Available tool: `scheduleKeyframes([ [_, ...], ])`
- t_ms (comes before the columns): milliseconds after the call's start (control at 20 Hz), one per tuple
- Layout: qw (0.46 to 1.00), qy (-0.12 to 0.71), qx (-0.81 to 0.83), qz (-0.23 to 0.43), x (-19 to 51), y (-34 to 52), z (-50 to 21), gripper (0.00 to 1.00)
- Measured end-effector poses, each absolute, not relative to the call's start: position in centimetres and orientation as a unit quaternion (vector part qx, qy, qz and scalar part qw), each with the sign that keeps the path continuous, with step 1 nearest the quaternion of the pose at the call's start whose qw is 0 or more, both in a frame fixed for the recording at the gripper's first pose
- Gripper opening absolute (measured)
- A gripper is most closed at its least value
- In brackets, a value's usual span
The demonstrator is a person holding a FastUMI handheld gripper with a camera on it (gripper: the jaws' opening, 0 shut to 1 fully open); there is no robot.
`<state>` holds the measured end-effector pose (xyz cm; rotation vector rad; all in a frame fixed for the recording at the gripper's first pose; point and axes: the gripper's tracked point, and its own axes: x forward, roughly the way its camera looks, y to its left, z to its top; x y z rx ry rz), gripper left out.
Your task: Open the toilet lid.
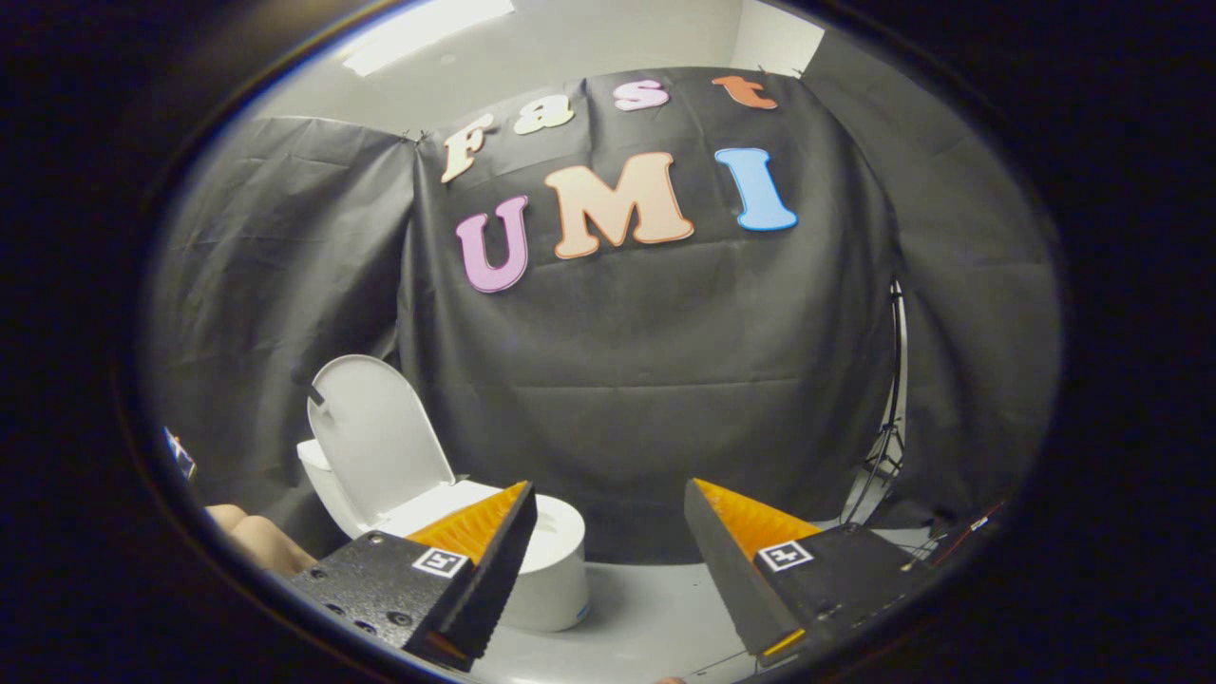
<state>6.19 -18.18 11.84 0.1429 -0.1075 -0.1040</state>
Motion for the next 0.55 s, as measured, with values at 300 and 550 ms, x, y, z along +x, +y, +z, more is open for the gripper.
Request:
scheduleKeyframes([
  [300, 0.992, -0.047, 0.107, -0.048, 6.1, -18.0, 11.6, 0.96],
  [550, 0.991, -0.007, 0.121, -0.053, 2.7, -18.4, 10.5, 0.98],
])
